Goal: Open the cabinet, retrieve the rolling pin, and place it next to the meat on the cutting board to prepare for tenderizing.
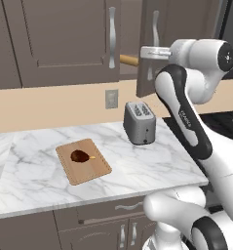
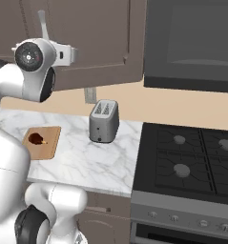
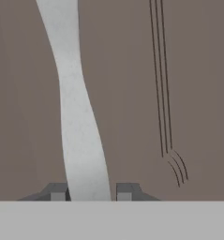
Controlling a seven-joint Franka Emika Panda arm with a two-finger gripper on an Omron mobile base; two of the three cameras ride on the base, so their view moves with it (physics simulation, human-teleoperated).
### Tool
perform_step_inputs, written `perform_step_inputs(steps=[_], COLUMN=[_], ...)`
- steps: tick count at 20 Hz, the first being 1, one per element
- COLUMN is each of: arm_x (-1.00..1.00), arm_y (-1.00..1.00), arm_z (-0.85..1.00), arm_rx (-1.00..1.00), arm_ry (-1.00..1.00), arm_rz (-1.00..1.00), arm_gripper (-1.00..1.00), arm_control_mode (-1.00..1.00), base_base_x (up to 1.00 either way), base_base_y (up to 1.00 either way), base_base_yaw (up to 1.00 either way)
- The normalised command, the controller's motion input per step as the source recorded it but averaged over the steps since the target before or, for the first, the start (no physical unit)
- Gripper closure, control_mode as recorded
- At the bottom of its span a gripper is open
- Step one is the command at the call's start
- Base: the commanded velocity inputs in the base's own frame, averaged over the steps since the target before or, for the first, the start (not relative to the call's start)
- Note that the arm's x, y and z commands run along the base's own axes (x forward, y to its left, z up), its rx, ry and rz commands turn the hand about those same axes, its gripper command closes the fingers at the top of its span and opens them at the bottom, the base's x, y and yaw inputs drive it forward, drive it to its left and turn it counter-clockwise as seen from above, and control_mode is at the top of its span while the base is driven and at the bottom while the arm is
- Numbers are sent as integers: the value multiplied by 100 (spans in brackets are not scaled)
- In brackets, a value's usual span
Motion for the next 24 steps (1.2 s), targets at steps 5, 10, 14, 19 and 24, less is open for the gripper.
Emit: perform_step_inputs(steps=[5,10,14,19,24], arm_x=[-38,-24,0,-49,-53], arm_y=[-59,-40,-1,-9,0], arm_z=[-5,-15,-4,-2,11], arm_rx=[0,0,0,0,-5], arm_ry=[3,1,0,-16,-22], arm_rz=[8,4,0,0,0], arm_gripper=[100,-100,-100,-100,-100], arm_control_mode=[-100,-100,-100,-100,-100], base_base_x=[0,0,0,0,0], base_base_y=[0,0,0,0,0], base_base_yaw=[0,0,0,0,0])
